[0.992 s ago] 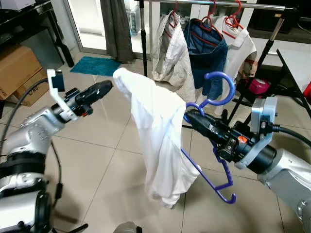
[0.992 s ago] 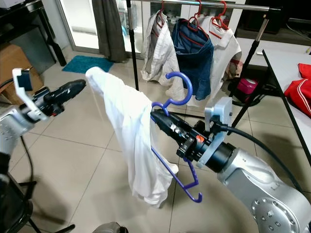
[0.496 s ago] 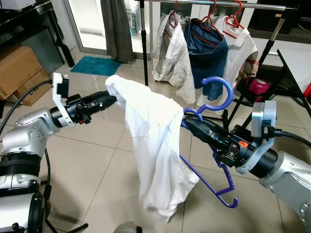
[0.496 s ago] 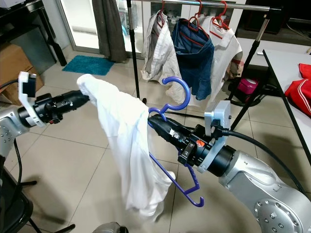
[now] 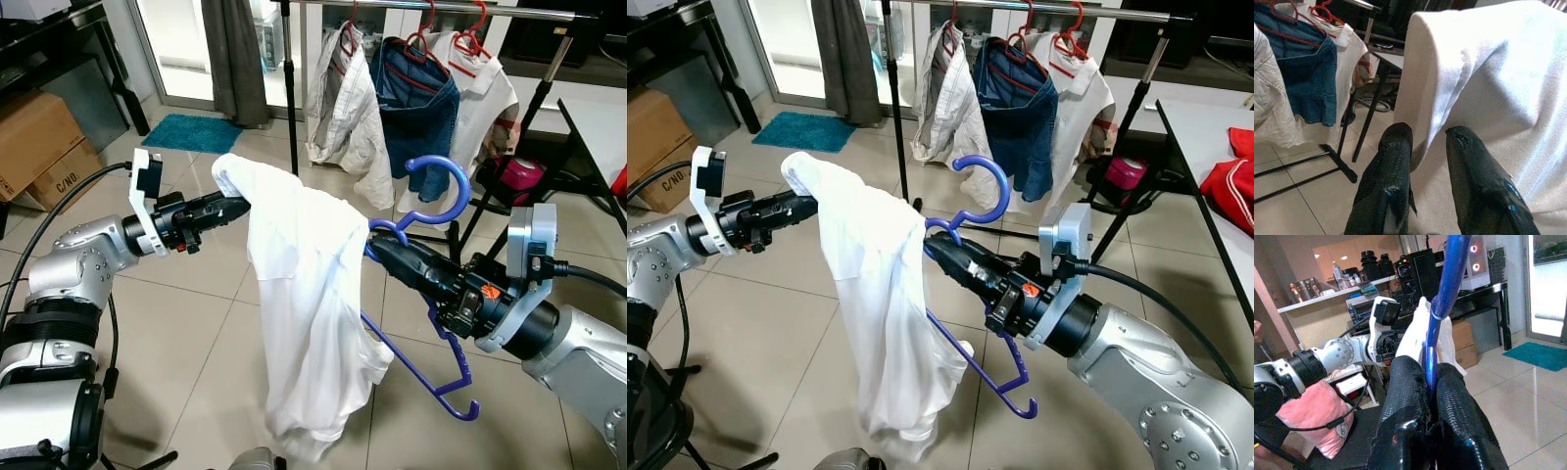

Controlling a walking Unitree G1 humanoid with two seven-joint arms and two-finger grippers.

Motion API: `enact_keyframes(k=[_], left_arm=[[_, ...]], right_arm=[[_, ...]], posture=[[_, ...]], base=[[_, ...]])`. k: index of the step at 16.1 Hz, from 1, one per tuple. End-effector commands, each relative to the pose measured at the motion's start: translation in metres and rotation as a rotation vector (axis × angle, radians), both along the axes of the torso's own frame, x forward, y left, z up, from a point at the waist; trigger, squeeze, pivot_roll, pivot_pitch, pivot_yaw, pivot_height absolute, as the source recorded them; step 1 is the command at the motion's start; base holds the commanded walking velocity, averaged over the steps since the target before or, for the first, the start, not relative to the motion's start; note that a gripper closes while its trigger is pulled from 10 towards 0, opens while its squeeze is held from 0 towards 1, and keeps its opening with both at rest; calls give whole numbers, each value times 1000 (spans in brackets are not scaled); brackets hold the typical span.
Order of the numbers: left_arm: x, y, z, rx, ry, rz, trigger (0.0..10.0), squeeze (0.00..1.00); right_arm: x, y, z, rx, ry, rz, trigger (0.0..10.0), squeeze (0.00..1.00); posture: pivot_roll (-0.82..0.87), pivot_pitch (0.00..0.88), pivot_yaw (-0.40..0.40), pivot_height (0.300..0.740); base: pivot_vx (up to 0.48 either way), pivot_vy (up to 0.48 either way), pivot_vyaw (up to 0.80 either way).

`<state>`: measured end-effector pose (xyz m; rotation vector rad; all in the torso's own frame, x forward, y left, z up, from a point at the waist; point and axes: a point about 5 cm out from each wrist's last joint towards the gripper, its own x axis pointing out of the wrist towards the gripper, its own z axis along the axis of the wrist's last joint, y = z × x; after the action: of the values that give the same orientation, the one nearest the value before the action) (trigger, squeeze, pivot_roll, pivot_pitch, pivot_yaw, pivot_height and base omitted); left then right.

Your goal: Hang hanger

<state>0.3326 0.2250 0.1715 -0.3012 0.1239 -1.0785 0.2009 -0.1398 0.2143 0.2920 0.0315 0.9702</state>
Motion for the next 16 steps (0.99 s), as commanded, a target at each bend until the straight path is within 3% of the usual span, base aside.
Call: enact_keyframes(k=[1, 10, 16], left_arm=[[3, -2, 6, 6, -17, -14, 0, 0], [3, 4, 3, -23, -2, 47, 0, 0], [11, 18, 3, -76, -20, 242, 0, 0]], right_arm=[[-4, 3, 7, 17, -43, 27, 0, 0], [-5, 4, 7, 26, -36, 32, 0, 0], [-6, 4, 6, 33, -31, 22, 0, 0]], posture=[[-1, 0, 66, 740], [6, 0, 61, 740], [4, 0, 72, 740]], base=[[0, 0, 0], [0, 0, 0], [0, 0, 0]])
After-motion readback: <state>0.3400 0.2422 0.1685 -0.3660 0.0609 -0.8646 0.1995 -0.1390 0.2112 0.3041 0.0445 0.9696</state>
